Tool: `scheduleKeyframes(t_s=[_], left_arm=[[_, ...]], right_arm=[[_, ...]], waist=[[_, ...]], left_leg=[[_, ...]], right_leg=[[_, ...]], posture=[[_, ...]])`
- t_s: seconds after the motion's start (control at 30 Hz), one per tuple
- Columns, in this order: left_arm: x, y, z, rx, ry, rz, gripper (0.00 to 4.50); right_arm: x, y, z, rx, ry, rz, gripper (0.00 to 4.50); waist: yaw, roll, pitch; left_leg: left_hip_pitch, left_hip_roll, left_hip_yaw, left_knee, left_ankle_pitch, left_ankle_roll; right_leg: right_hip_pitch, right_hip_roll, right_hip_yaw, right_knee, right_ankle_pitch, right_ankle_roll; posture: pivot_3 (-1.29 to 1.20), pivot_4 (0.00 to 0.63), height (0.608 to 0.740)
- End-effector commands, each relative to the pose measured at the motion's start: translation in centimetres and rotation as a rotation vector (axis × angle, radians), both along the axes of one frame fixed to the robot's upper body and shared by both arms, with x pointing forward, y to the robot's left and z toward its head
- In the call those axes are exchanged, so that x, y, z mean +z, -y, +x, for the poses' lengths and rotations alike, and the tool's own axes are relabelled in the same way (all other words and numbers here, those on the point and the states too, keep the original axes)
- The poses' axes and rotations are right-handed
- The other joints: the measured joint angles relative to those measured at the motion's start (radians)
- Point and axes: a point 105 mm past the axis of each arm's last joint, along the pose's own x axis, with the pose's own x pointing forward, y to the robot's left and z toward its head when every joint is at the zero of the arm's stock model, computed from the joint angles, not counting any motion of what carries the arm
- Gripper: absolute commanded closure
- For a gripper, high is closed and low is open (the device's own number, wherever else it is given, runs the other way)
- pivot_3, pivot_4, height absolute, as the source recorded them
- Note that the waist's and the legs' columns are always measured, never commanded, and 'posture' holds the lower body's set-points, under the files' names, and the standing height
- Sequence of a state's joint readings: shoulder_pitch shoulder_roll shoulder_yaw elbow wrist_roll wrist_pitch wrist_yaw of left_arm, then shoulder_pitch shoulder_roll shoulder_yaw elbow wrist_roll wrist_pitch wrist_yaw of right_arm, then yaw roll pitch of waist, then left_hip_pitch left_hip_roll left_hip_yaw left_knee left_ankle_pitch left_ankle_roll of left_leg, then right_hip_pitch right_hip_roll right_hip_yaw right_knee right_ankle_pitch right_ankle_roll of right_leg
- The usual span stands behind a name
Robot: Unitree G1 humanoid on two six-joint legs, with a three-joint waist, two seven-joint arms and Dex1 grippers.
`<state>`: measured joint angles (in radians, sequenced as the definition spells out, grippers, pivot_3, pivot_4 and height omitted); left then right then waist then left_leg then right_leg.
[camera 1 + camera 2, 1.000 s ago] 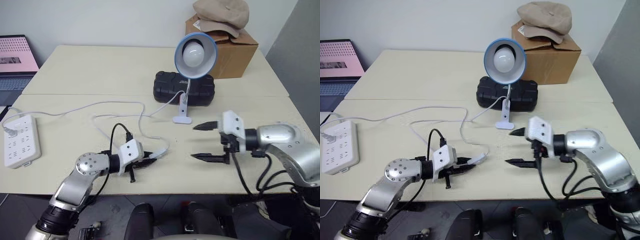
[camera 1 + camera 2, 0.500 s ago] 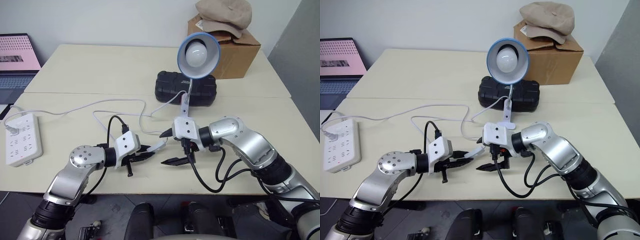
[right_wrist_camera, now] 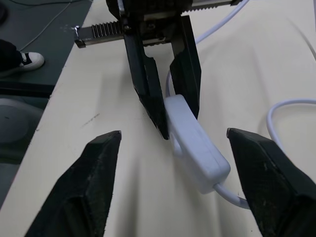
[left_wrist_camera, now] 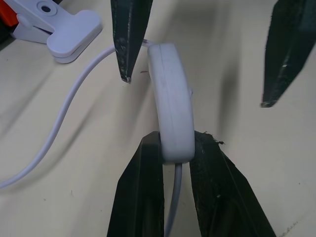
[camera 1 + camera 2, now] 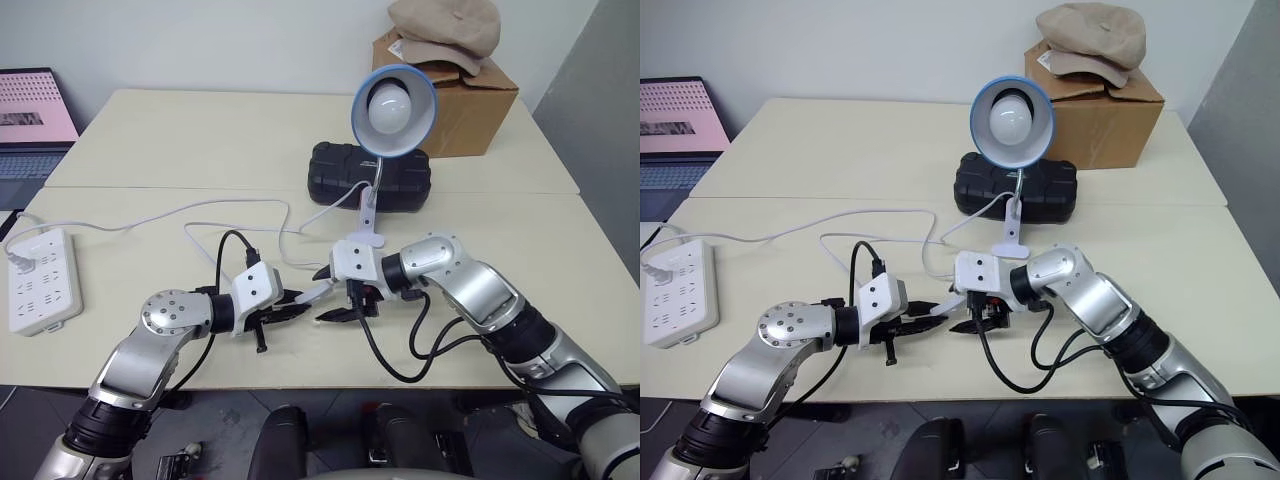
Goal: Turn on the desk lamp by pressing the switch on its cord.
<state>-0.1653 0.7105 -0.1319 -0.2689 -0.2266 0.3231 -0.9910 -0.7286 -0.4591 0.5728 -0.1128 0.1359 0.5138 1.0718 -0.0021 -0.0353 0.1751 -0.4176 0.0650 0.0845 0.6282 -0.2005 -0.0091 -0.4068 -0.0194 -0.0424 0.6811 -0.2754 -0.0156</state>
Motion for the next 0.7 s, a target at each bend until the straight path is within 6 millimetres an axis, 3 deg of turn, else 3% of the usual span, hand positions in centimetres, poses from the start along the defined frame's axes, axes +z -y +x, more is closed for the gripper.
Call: scheduleKeyframes(t_s=[0.03,0.23,0.33,0.63,0.7], left_arm=[[1.06,0.59,-0.12,-0.026,0.055,-0.004,4.10],[1.12,0.52,-0.08,-0.026,0.063,0.004,4.10],[1.15,0.52,-0.04,-0.028,0.069,0.008,4.10],[1.28,0.46,0.10,-0.031,0.078,0.006,4.10],[1.27,0.48,0.13,-0.032,0.079,0.006,4.10]], right_arm=[[0.89,-0.35,0.04,0.031,0.050,0.012,1.83],[0.83,-0.34,0.16,0.048,0.074,0.014,3.30],[0.99,-0.40,0.14,0.054,0.077,0.026,3.71],[1.32,-0.74,-0.35,0.089,0.085,0.052,3.82],[1.68,-0.74,-0.34,0.086,0.082,0.083,3.11]], waist=[[0.000,0.000,0.000],[0.000,0.000,0.000],[0.000,0.000,0.000],[0.000,0.000,0.000],[0.000,0.000,0.000]], left_leg=[[0.000,0.000,0.000,0.000,0.000,0.000],[0.000,0.000,0.000,0.000,0.000,0.000],[0.000,0.000,0.000,0.000,0.000,0.000],[0.000,0.000,0.000,0.000,0.000,0.000],[0.000,0.000,0.000,0.000,0.000,0.000]], right_leg=[[0.000,0.000,0.000,0.000,0.000,0.000],[0.000,0.000,0.000,0.000,0.000,0.000],[0.000,0.000,0.000,0.000,0.000,0.000],[0.000,0.000,0.000,0.000,0.000,0.000],[0.000,0.000,0.000,0.000,0.000,0.000]], posture=[[0.00,0.150,0.740],[0.00,0.150,0.740],[0.00,0.150,0.740],[0.00,0.150,0.740],[0.00,0.150,0.740]])
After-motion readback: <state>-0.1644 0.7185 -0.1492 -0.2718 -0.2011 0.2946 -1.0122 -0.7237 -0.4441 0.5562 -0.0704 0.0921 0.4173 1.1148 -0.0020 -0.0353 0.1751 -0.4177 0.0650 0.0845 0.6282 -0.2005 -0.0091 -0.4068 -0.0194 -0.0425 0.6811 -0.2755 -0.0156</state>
